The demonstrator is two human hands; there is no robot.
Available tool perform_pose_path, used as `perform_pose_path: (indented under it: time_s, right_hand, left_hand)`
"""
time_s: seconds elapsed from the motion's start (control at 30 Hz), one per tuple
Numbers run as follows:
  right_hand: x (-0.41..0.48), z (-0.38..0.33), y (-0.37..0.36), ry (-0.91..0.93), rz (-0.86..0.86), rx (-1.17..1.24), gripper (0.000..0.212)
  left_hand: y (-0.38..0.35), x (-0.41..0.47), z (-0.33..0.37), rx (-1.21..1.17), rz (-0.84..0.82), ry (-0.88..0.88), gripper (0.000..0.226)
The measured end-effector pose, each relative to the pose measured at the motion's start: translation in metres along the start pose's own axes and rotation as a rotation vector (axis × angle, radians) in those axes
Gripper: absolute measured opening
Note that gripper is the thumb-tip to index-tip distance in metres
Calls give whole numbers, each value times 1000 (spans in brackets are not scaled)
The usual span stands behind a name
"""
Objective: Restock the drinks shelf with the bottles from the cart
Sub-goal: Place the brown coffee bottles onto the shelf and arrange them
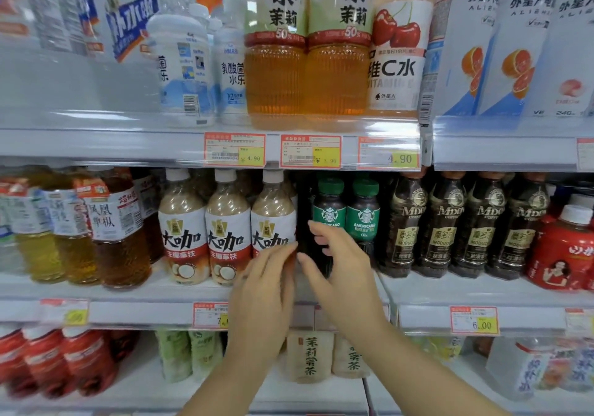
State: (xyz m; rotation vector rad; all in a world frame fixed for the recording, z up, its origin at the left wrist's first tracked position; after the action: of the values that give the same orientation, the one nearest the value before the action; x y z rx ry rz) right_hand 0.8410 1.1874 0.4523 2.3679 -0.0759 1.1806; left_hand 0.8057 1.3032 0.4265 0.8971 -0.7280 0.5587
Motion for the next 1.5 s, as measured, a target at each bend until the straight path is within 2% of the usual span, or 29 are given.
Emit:
perform_pose_path:
  time_s: [0.07,0.17,0.27,0.37,0.53,0.8,1.03,1.13,1.2,1.3,1.5]
  right_hand:
    - [13,-15,-28,-39,-114,23,65]
    - [26,-23,-54,-22,-206,-176,82]
    - [30,-21,-62,11,-250,-387,81]
    - [31,-16,-63,-12,-281,-382,80]
    - [32,-9,-63,-38,-294,-333,81]
    - [34,-6,-62,-37,-279,-368,80]
    - [32,-14,-58,-13,-214,-401,83]
    - [19,-46,-53,256,-68,-473,77]
    - [9,-56,-63,353,-74,-529,75]
    - [15,-50,-81,335,-126,-679,87]
    - [26,-45,-100,313,-179,-793,97]
  left_hand:
    - [26,2,-27,103,122,28,46]
    - [50,8,-64,209,216,158,63]
    - [44,17,-83,308,113,201,84]
    - [35,21,-88,327,81,187,96]
    - [34,20,-85,297,136,176,98]
    - [31,16,-83,352,120,168,100]
    - [34,20,-89,252,103,163,105]
    - [43,16,-99,154,135,173,102]
    - [53,14,-106,34,166,200,100]
    - [64,15,-117,-117,176,276,100]
    - [63,20,-140,-156,99,394,93]
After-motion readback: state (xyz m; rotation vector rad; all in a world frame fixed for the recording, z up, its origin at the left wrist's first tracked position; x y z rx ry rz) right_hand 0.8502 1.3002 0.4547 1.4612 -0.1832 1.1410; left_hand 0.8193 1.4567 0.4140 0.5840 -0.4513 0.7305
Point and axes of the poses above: each hand's wrist, its own x-axis towards the middle knuckle, its own y-axis out of the back of the hand, z = x × y, the point moved 8 cm from there along x, towards the middle knuckle
